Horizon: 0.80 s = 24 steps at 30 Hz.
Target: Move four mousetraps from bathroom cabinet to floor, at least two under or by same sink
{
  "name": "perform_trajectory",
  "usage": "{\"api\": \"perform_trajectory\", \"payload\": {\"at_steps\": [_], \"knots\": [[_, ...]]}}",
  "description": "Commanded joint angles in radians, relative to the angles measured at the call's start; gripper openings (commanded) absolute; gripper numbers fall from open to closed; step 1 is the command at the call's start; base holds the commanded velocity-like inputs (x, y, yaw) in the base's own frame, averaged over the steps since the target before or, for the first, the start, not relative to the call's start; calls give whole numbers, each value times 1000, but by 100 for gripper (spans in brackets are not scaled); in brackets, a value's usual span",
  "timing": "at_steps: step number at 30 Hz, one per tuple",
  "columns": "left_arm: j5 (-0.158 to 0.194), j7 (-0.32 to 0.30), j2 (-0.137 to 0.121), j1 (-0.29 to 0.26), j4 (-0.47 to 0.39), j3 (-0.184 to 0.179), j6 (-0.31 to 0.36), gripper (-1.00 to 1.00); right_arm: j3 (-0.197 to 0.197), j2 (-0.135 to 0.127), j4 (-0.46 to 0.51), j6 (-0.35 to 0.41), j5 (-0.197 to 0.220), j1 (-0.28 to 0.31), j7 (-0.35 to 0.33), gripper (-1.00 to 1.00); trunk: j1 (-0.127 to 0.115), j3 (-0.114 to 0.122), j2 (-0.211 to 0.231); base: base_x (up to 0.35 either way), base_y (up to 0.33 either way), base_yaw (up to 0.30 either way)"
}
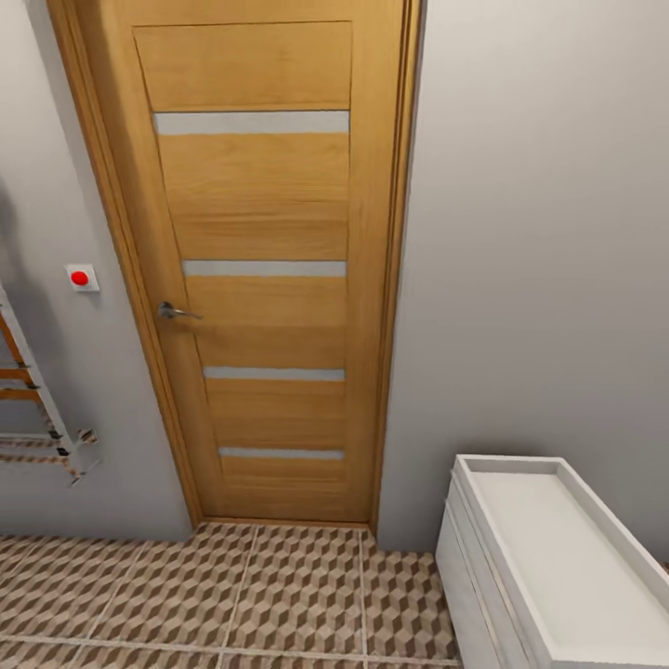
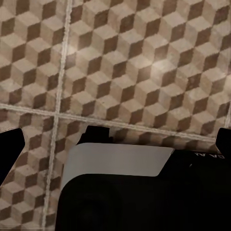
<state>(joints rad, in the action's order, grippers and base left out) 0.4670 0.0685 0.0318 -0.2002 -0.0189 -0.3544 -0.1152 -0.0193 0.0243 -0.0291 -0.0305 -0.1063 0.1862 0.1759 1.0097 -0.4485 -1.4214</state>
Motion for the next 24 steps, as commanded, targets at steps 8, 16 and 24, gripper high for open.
{"api": "perform_trajectory", "payload": {"at_steps": [8,16,24], "knots": [[7,4,0,-1,1,-8,-3,100,-1,0,-3,-3,-10,1,5,100,0,-1,-1,0,0,300],[7,4,0,-1,0,-8,-3,100,-1,1,-3,-3,-10,1,5,100,0,-1,-1,0,0,300],[9,4,1,-1,0,-8,-3,100,-1,0,-3,-3,-10,1,6,100,0,-1,-1,0,0,300]]}}
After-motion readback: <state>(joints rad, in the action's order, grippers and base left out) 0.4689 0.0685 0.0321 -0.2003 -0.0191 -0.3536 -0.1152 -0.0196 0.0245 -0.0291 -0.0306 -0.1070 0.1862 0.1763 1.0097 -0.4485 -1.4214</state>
